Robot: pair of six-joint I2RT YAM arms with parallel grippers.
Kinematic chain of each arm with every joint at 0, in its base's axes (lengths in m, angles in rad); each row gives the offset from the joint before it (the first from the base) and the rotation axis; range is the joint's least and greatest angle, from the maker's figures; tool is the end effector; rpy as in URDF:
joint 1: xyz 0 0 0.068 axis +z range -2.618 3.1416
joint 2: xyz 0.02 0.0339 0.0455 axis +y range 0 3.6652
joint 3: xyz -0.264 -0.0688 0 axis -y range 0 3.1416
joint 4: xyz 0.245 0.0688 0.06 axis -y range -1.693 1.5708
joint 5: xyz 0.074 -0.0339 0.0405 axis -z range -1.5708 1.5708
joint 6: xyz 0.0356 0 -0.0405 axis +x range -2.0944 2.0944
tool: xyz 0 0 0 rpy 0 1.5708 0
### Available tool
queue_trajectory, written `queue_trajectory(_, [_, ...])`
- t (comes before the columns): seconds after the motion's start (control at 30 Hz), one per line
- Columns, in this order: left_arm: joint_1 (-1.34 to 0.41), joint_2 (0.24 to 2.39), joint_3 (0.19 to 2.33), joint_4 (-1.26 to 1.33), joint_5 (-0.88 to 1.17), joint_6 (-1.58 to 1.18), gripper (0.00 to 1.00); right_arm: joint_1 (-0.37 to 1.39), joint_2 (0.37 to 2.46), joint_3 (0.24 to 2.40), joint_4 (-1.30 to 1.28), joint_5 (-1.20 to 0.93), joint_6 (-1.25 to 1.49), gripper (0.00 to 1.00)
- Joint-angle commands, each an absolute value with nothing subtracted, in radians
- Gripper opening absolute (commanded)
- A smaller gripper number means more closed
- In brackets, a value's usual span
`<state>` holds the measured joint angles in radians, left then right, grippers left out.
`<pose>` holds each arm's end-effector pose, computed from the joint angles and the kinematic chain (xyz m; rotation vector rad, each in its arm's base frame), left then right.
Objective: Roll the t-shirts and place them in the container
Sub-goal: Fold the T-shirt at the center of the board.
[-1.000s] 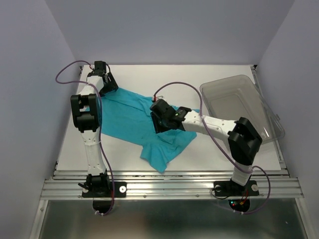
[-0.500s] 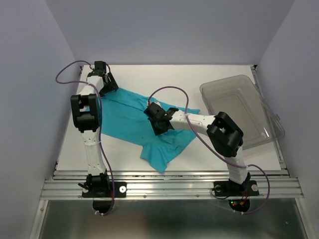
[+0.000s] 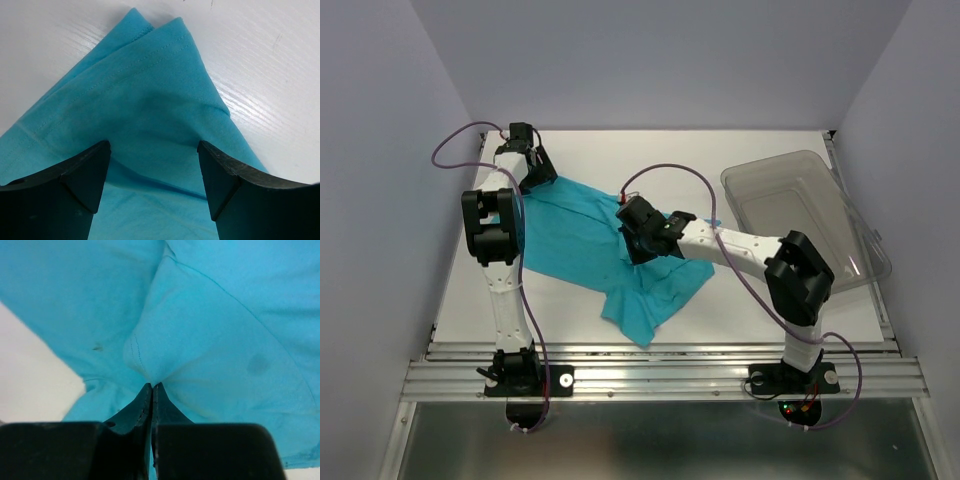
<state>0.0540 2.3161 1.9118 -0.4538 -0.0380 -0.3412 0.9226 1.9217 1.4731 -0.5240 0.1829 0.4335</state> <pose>0.5187 0.0294 0.1834 -0.4939 2.3791 -0.0837 0.2581 0.3300 0.2191 -0.5469 2.4890 0.3108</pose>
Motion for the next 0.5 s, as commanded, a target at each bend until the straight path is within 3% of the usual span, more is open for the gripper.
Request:
queue_trajectory(0.0, [0.057,2.255,1.919,-0.474,-0.044,-0.33,0.81,0.922,1.832,1.43,-0.436,0.086,0.408,0.01])
queue_trajectory(0.1, [0.057,2.256,1.919,-0.476,-0.043,-0.331,0.82,0.922,1.822,1.401,-0.411,0.009,0.393,0.01])
queue_trajectory(0.13, [0.057,2.255,1.919,-0.476,-0.044,-0.33,0.82,0.922,1.825,1.399,-0.408,0.008,0.396,0.06])
queue_trajectory(0.27, [0.057,2.255,1.919,-0.482,-0.044,-0.325,0.83,0.922,1.824,1.381,-0.41,0.038,0.413,0.48])
queue_trajectory(0.33, [0.057,2.252,1.919,-0.482,-0.044,-0.324,0.84,0.922,1.818,1.379,-0.413,0.066,0.414,0.59])
queue_trajectory(0.47, [0.057,2.249,1.924,-0.483,-0.044,-0.325,0.84,0.922,1.806,1.384,-0.44,0.121,0.413,0.6])
